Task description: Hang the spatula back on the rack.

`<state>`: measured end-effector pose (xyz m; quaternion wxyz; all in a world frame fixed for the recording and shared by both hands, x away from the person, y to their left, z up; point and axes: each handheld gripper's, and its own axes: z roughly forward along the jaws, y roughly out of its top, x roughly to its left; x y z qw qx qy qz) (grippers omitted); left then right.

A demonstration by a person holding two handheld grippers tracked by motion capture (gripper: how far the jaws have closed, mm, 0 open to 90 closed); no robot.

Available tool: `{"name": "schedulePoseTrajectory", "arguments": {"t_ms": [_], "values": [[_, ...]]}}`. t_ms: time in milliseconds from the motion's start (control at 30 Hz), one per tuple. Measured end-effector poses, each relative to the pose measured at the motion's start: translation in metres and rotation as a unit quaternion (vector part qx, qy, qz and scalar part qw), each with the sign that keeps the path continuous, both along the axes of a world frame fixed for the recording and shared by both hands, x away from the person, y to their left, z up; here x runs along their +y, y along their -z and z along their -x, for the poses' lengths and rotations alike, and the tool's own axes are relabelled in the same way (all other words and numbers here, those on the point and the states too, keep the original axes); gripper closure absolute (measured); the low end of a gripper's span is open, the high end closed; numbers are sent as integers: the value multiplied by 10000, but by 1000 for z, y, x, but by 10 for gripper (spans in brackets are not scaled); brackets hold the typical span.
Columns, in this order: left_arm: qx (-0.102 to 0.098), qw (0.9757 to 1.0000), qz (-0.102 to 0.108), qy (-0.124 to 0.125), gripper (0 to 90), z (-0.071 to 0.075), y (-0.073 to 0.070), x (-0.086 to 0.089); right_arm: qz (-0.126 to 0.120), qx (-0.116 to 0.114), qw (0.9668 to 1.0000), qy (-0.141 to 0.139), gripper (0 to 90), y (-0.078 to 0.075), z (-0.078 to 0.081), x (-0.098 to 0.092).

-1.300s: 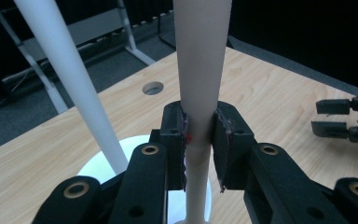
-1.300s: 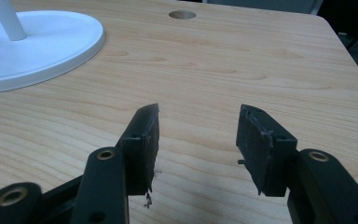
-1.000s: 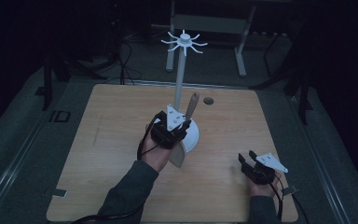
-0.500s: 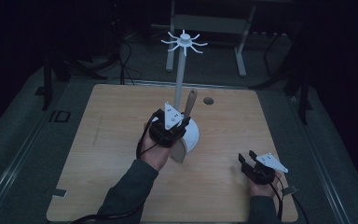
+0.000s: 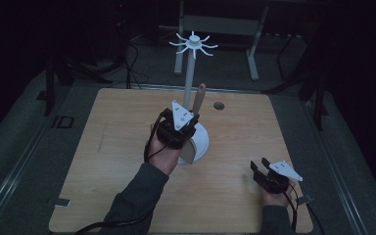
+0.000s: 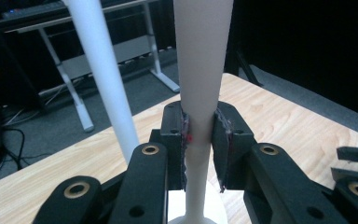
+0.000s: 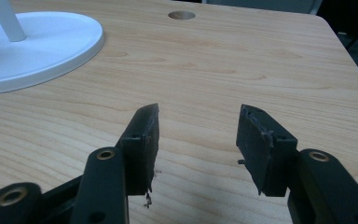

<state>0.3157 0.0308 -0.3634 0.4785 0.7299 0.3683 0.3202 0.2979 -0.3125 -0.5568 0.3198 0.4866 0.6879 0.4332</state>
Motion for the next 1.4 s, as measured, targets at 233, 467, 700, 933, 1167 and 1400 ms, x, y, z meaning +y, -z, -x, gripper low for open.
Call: {"name": "schedulePoseTrajectory", "arguments": {"t_ms": [233, 467, 700, 933, 1167, 1400], "values": [[-87, 9997, 48, -206, 758, -1, -8, 2, 0, 0, 10000, 5, 486, 0, 0, 0], [-211, 9989, 33, -406, 757, 0, -16, 1, -2, -3, 10000, 6, 486, 0, 0, 0], [-359, 9973, 8, -648, 757, 0, -22, -1, 0, -1, 10000, 6, 485, 0, 0, 0], [-484, 9952, -57, -845, 757, 0, -27, -3, -5, 2, 10000, 8, 485, 0, 0, 0], [-523, 9935, -11, -1007, 756, -1, -31, -2, -2, -4, 10000, 8, 485, 0, 0, 0], [-580, 9929, 20, -1040, 756, -2, -34, -2, -3, -4, 10000, 11, 485, 0, 0, 0]]}}
